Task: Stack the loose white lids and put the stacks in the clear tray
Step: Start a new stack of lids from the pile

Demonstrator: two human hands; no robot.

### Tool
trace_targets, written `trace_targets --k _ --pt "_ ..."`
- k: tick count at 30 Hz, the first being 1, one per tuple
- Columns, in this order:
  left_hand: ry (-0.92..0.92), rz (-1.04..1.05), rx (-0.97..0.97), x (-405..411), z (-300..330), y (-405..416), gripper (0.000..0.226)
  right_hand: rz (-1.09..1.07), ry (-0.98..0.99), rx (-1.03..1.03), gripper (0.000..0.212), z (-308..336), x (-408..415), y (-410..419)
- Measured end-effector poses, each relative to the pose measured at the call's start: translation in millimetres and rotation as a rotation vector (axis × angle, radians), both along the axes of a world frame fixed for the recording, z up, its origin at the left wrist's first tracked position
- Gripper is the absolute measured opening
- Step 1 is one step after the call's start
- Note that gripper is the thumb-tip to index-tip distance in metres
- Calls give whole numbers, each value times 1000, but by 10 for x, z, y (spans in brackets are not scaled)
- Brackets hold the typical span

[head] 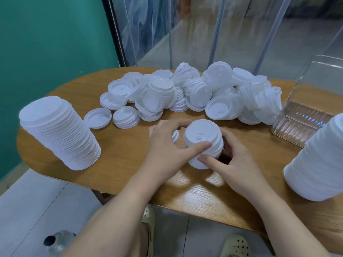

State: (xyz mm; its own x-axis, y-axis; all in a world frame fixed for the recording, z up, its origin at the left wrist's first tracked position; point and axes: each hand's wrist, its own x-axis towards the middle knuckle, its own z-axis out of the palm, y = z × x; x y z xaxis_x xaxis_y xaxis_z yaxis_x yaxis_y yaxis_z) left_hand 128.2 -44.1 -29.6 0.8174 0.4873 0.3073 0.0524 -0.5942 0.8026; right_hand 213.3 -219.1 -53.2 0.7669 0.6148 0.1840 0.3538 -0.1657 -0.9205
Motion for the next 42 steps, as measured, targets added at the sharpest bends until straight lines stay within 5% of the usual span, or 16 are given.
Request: trace_targets --k 8,15,21,26,33,42 --pt "51 -102 15 63 -41 -26 56 -30 11 -38 108 -38 14 6" --pt "56 -140 19 78 -106 -2 66 -5 -9 -22 94 -25 -1 0" --pt "38 -93 -13 78 -101 198 41 -18 -19 -38 79 -31 1 -2" --pt "238 146 140 85 -202 535 69 -14 -12 -40 74 -33 8 2" --pt "324 165 170 93 -255 578 79 -18 -26 -43 69 -1 -24 20" --pt "43 194 -192 45 -85 361 59 -23 0 -10 70 -4 -32 8"
